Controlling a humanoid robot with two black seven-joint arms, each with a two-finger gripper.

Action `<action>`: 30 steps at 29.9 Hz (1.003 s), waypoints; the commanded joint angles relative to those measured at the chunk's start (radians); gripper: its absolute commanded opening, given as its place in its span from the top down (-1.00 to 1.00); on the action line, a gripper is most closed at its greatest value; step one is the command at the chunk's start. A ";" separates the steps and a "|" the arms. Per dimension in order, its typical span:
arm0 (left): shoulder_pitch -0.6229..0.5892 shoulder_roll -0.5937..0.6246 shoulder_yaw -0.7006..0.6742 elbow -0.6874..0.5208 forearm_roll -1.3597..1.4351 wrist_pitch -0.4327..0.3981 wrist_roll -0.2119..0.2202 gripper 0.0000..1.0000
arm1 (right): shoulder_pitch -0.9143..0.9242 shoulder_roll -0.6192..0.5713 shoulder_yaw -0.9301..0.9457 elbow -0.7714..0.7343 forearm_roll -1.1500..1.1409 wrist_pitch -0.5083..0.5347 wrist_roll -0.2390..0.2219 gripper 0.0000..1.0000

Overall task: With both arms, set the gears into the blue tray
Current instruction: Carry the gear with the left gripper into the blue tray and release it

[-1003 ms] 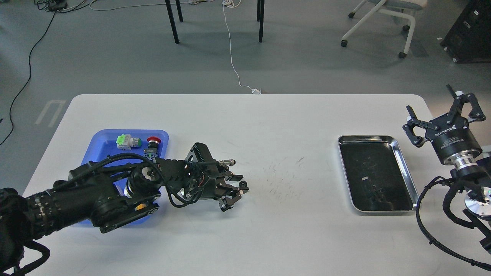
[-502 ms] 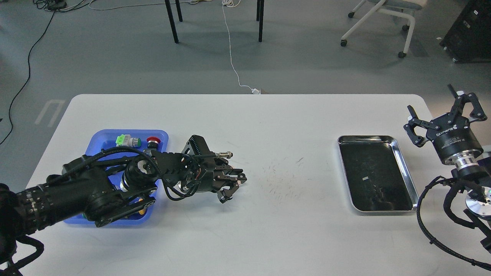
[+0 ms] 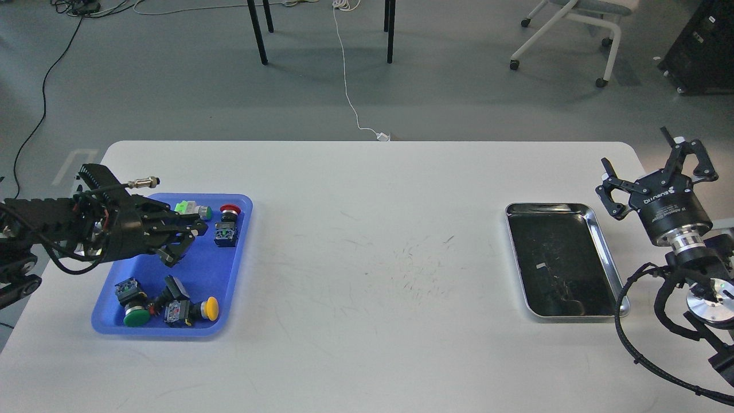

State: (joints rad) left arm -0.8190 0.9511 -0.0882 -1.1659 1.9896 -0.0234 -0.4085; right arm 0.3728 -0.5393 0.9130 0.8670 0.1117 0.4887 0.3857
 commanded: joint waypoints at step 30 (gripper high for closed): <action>0.075 -0.155 -0.008 0.379 -0.175 0.054 -0.015 -0.32 | 0.008 -0.004 -0.002 0.003 -0.001 0.000 -0.002 -0.94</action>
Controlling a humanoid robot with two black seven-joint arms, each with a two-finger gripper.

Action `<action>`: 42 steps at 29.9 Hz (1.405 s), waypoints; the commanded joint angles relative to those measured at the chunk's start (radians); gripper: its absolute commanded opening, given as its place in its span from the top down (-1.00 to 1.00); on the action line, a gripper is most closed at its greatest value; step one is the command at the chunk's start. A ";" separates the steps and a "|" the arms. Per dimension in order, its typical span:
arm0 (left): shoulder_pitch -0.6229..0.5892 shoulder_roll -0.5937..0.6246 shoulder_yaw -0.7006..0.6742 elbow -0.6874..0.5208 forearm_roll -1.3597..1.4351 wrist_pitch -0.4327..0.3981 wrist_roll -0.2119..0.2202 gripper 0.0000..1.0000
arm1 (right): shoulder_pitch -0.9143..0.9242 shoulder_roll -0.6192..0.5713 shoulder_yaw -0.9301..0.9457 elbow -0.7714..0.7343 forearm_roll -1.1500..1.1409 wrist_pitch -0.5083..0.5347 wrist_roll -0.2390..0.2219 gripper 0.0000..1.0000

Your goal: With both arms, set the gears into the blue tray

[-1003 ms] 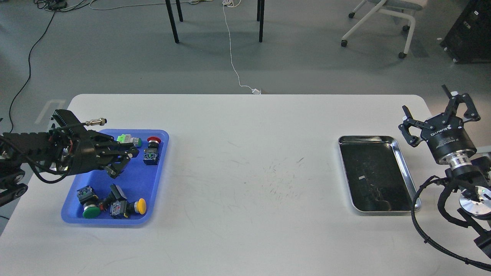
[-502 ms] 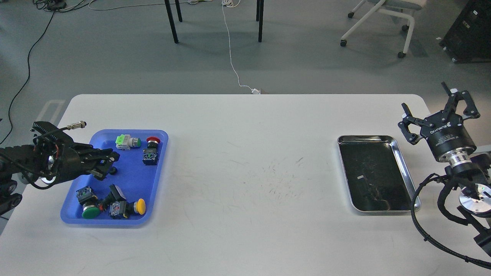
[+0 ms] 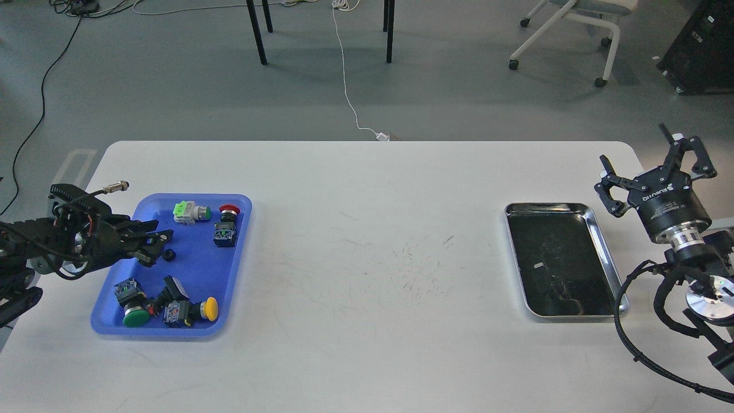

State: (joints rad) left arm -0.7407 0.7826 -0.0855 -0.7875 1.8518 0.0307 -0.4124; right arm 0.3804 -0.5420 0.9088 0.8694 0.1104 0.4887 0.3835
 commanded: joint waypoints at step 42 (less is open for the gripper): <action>-0.158 -0.390 -0.734 0.155 -1.985 -0.261 0.147 -0.95 | 0.523 0.283 0.090 -0.517 0.045 -0.047 -0.201 -0.98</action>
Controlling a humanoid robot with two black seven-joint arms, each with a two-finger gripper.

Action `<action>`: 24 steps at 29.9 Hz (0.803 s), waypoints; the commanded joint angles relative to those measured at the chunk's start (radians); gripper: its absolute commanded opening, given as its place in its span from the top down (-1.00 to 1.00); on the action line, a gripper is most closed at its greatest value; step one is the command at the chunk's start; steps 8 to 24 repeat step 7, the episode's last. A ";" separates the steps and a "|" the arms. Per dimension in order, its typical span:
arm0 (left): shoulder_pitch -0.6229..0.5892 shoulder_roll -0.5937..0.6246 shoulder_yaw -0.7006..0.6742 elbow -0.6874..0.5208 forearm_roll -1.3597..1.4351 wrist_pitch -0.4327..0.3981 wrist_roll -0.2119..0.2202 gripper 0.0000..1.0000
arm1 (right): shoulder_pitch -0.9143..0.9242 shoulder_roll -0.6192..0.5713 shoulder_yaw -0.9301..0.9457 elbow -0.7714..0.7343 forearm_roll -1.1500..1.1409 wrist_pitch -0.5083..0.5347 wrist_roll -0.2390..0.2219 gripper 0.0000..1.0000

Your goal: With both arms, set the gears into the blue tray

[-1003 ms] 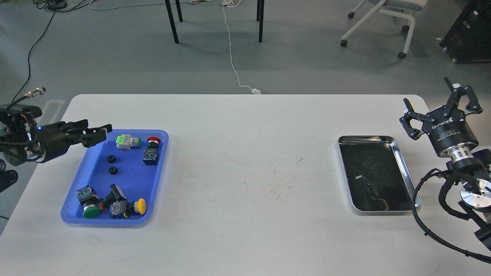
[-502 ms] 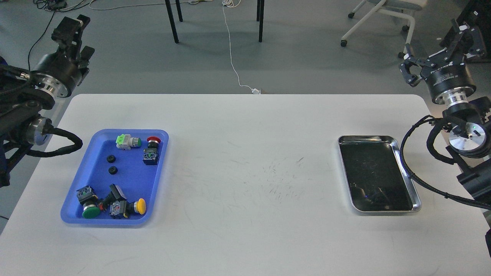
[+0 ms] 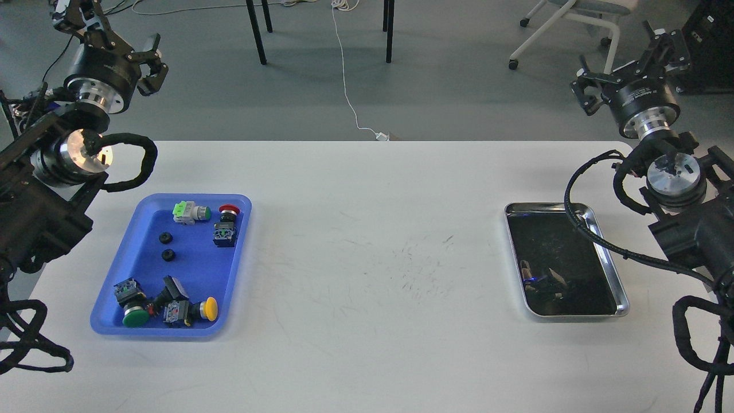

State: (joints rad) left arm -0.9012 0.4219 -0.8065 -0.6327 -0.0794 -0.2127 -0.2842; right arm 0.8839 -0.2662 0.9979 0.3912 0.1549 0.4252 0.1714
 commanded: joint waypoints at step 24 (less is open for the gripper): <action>0.024 -0.064 -0.013 -0.013 -0.062 -0.085 0.019 -0.96 | 0.046 0.005 -0.007 -0.043 0.000 0.020 0.011 -0.98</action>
